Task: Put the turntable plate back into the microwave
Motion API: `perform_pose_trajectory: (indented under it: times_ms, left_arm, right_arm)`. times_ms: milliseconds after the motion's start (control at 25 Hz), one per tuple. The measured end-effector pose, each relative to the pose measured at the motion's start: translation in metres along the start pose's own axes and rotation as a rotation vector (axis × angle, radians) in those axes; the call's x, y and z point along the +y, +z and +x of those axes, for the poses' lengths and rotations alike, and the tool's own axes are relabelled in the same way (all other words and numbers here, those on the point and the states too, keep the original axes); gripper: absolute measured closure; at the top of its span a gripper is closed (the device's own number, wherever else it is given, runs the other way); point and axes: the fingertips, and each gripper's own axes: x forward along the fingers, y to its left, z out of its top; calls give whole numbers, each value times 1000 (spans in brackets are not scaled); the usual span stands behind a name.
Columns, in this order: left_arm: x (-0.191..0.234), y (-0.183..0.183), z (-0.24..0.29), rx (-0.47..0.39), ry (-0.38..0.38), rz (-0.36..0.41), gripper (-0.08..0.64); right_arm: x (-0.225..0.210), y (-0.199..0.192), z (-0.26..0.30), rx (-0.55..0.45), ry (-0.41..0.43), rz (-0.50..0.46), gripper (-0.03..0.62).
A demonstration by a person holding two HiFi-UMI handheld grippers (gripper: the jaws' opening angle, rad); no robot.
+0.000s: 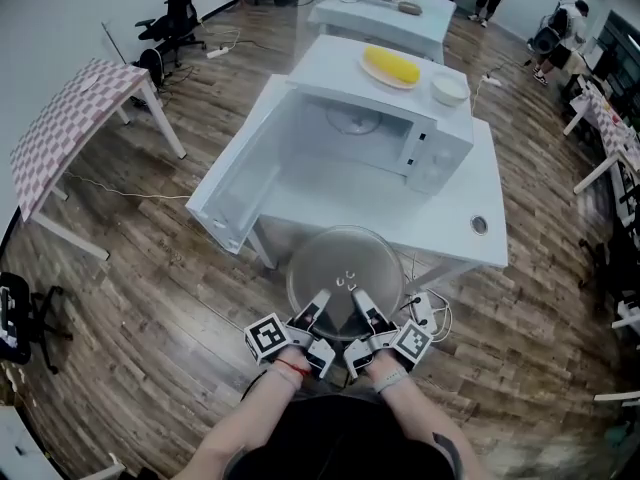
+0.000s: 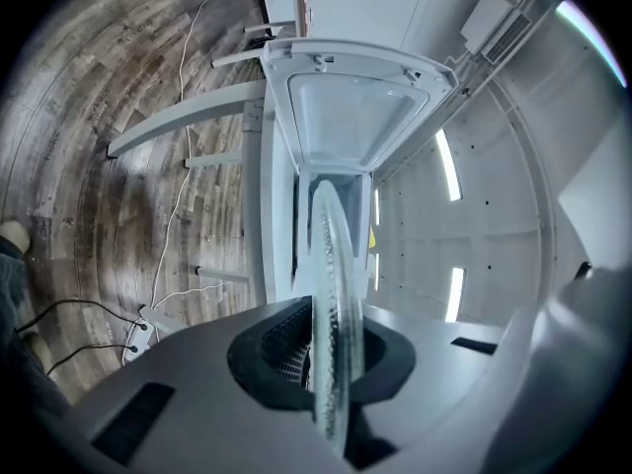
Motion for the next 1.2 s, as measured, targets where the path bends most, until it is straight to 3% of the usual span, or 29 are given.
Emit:
perform_pose_trajectory:
  times_ms: [120, 320, 760, 920, 1200]
  left_arm:
    - [4, 14, 1, 27, 27, 4, 529]
    - [-6, 31, 8, 70, -23, -18, 529]
    - [11, 41, 6, 174, 27, -7, 529]
    - [-2, 36, 10, 182, -35, -62, 529]
    - [11, 43, 14, 171, -1, -69, 529]
  right_arm:
    - [1, -3, 13, -24, -2, -3, 520]
    - [3, -9, 27, -71, 7, -14, 520]
    - [-5, -15, 29, -177, 4, -12, 520]
    - [-3, -16, 25, -199, 12, -13, 520]
    - [-17, -12, 31, -198, -3, 6, 520]
